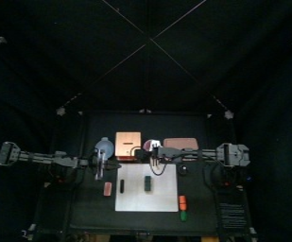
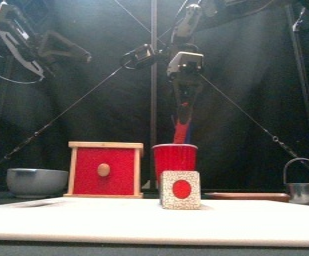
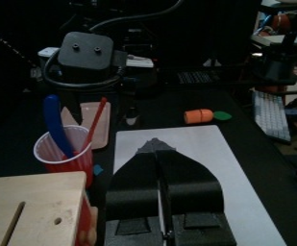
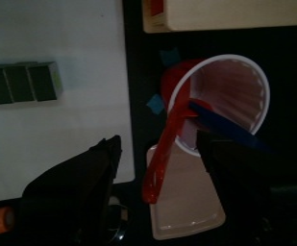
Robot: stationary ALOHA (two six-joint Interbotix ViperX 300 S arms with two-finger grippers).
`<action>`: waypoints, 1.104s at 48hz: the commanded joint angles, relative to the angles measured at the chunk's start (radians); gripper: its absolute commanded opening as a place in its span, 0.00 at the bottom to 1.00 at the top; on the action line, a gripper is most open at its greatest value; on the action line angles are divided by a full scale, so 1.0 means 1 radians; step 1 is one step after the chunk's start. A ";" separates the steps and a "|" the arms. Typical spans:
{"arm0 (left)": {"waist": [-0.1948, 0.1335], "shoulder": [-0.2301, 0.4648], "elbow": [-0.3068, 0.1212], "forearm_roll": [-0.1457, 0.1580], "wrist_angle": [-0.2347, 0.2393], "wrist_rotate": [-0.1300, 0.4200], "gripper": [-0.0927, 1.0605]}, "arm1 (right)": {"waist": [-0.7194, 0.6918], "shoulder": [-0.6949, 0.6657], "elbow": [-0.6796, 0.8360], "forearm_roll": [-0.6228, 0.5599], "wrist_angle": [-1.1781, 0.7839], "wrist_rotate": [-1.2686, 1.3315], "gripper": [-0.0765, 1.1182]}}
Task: Cut the sushi into 4 pieces with the knife
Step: Pick up the knife at its handle with right hand
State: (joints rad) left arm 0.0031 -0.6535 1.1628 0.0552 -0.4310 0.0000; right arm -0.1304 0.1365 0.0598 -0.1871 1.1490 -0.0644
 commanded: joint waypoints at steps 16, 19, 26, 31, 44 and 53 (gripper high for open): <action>0.002 0.000 -0.005 -0.002 -0.009 0.000 0.13 | -0.020 -0.006 -0.021 -0.034 0.011 -0.006 0.75; 0.002 0.000 -0.005 -0.002 -0.009 0.000 0.13 | -0.020 -0.003 -0.020 -0.034 0.011 -0.008 0.71; 0.002 0.000 -0.005 -0.002 -0.009 0.000 0.13 | -0.025 0.003 -0.021 -0.038 0.014 -0.011 0.58; 0.002 0.000 -0.003 -0.002 -0.009 0.000 0.13 | -0.028 0.005 -0.026 -0.055 0.014 -0.011 0.48; 0.002 0.000 -0.003 -0.002 -0.009 0.003 0.13 | -0.035 -0.005 -0.064 -0.066 0.043 -0.011 0.24; 0.002 0.000 -0.003 -0.002 -0.009 0.005 0.13 | -0.035 -0.057 -0.126 -0.067 0.114 -0.009 0.17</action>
